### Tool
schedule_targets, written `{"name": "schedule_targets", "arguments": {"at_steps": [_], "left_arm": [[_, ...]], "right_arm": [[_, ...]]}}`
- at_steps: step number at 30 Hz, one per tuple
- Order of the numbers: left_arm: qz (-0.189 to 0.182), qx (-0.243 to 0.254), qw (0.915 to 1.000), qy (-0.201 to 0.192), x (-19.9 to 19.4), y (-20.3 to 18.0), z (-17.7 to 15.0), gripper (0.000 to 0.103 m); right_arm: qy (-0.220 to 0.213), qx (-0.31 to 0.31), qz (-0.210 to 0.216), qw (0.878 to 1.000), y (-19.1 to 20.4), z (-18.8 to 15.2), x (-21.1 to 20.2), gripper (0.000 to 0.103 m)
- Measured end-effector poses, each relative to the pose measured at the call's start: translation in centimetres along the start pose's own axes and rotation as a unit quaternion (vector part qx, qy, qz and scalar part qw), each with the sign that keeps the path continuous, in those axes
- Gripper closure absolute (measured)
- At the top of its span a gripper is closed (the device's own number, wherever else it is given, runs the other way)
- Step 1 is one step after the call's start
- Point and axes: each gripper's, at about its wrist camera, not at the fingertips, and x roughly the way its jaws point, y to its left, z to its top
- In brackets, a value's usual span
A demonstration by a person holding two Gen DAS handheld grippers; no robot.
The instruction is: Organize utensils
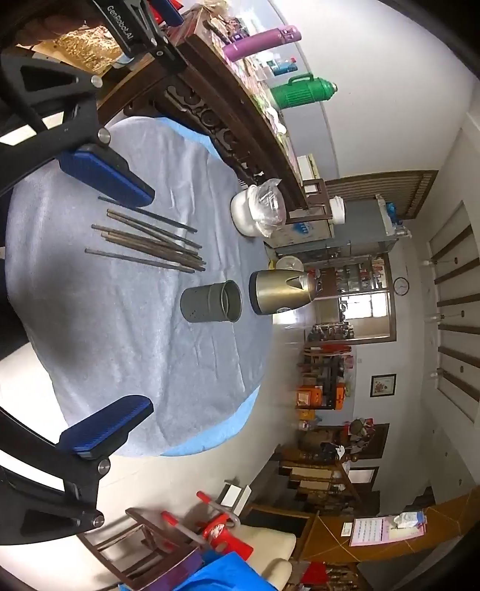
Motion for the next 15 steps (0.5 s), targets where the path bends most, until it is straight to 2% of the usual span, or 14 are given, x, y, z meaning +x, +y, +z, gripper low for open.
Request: {"name": "schedule_targets", "arguments": {"at_steps": [15], "left_arm": [[0.001, 0.003, 1.0, 0.008, -0.14, 0.01, -0.91, 0.0]], "right_arm": [[0.002, 0.007, 0.011, 1.0, 0.37, -0.42, 0.78, 0.0]]}}
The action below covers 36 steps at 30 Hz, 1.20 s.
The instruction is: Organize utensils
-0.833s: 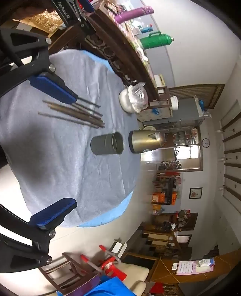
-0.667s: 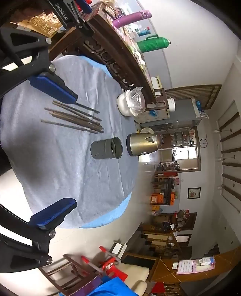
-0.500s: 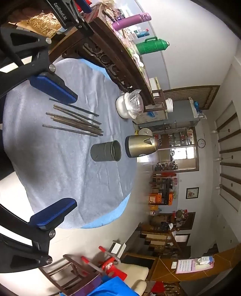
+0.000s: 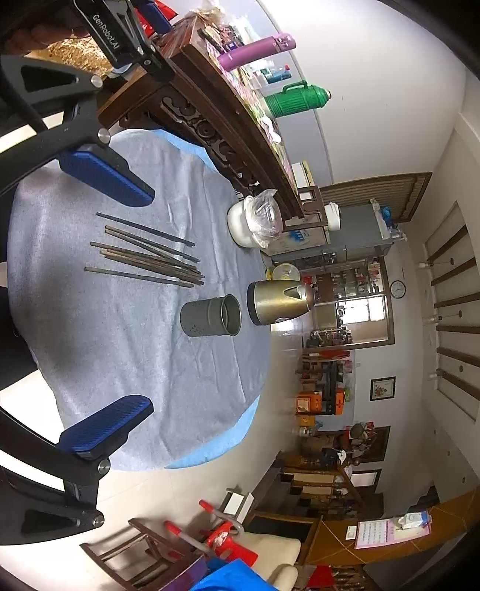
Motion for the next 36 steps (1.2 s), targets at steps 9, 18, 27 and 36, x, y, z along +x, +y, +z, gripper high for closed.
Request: {"name": "schedule_targets", "arguments": {"at_steps": [9, 18, 27, 36], "left_arm": [[-0.001, 0.007, 1.0, 0.0, -0.03, -0.25, 0.14, 0.0], [-0.001, 0.008, 1.0, 0.002, -0.02, -0.41, -0.01, 0.0], [-0.004, 0.009, 0.9999, 0.005, 0.13, -0.41, -0.14, 0.0], [-0.01, 0.013, 0.9998, 0.011, 0.29, -0.79, -0.5, 0.0]], "right_arm": [[0.002, 0.015, 0.0, 1.0, -0.43, 0.16, 0.12, 0.0], [0.005, 0.014, 0.0, 1.0, -0.3, 0.07, 0.3, 0.0], [0.006, 0.009, -0.005, 1.0, -0.15, -0.03, 0.46, 0.0], [0.003, 0.004, -0.013, 1.0, -0.02, -0.2, 0.41, 0.0]]}}
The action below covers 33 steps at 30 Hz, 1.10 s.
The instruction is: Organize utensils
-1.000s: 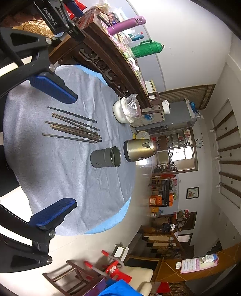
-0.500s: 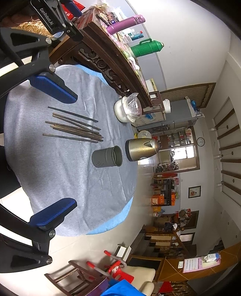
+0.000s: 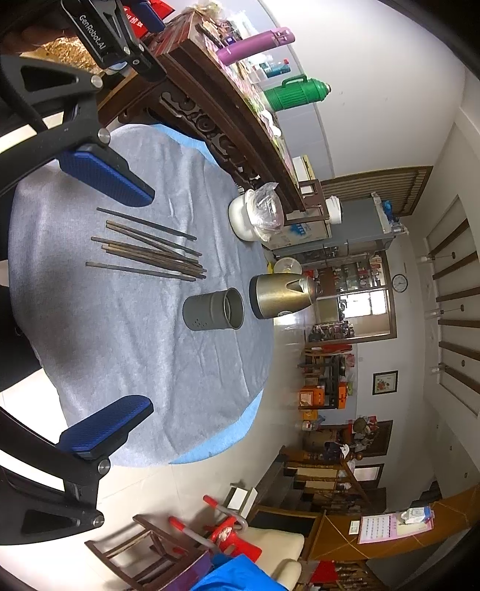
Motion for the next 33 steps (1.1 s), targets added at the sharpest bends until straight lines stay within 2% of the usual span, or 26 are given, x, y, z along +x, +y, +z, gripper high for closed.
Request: {"name": "schedule_targets", "arguments": {"at_steps": [13, 20, 25, 30, 31, 33], "left_arm": [[-0.005, 0.004, 1.0, 0.008, 0.4, -0.1, -0.3, 0.0], [-0.019, 0.009, 0.9996, 0.019, 1.9, -0.4, -0.3, 0.0], [-0.046, 0.001, 0.998, 0.042, 4.5, 0.1, 0.2, 0.0], [-0.093, -0.015, 0.9909, 0.096, 9.5, 0.7, 0.3, 0.0], [-0.099, -0.016, 0.9897, 0.102, 10.3, 0.7, 0.2, 0.0], [-0.104, -0.015, 0.9872, 0.12, 12.7, 0.5, 0.4, 0.0]], "right_arm": [[0.003, 0.0, -0.005, 1.0, -0.1, 0.1, -0.1, 0.0], [0.013, -0.001, -0.008, 1.0, -0.2, 0.0, 0.8, 0.0], [0.05, 0.001, 0.014, 0.999, -0.2, 0.4, 4.0, 0.0], [0.1, 0.018, 0.064, 0.993, -0.8, 1.2, 9.1, 0.001], [0.108, 0.024, 0.071, 0.991, -0.9, 1.4, 10.3, 0.003], [0.129, 0.034, 0.077, 0.988, -1.0, 1.7, 12.9, 0.018]]}}
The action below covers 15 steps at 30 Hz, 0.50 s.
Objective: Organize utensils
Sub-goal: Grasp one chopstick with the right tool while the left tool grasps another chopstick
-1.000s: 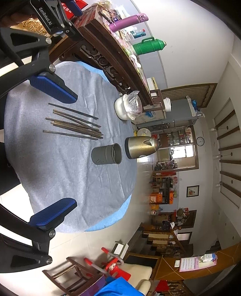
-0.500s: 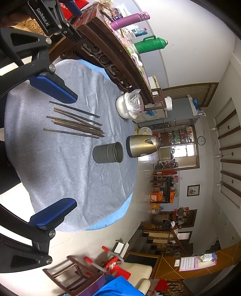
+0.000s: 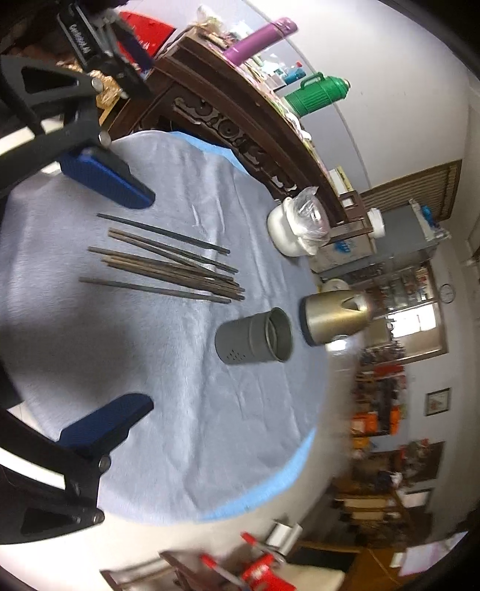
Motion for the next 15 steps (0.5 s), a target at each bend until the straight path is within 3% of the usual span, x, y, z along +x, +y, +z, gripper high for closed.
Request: {"name": "schedule_targets", "arguments": {"at_steps": [3, 6, 8, 10, 15], "left_arm": [[-0.01, 0.001, 0.9996, 0.028, 3.5, 0.3, 1.4, 0.0], [-0.023, 0.0, 0.9981, 0.057, 6.8, 0.4, 2.9, 0.003], [-0.038, 0.001, 0.9961, 0.079, 9.0, 0.2, 3.8, 0.011], [-0.045, 0.004, 0.9937, 0.103, 11.1, -0.2, 4.3, 0.025], [-0.07, 0.009, 0.9868, 0.145, 14.9, -1.4, 5.2, 0.046]], "right_arm": [[0.03, 0.011, 0.011, 0.999, -0.3, 1.3, 3.7, 0.043], [0.056, 0.014, 0.014, 0.998, -0.2, 2.2, 7.5, 0.059], [0.074, 0.023, 0.016, 0.997, -0.2, 2.5, 9.7, 0.064], [0.089, 0.031, 0.017, 0.995, -0.3, 2.8, 12.0, 0.064], [0.119, 0.044, 0.014, 0.992, -0.8, 3.1, 15.6, 0.074]]}}
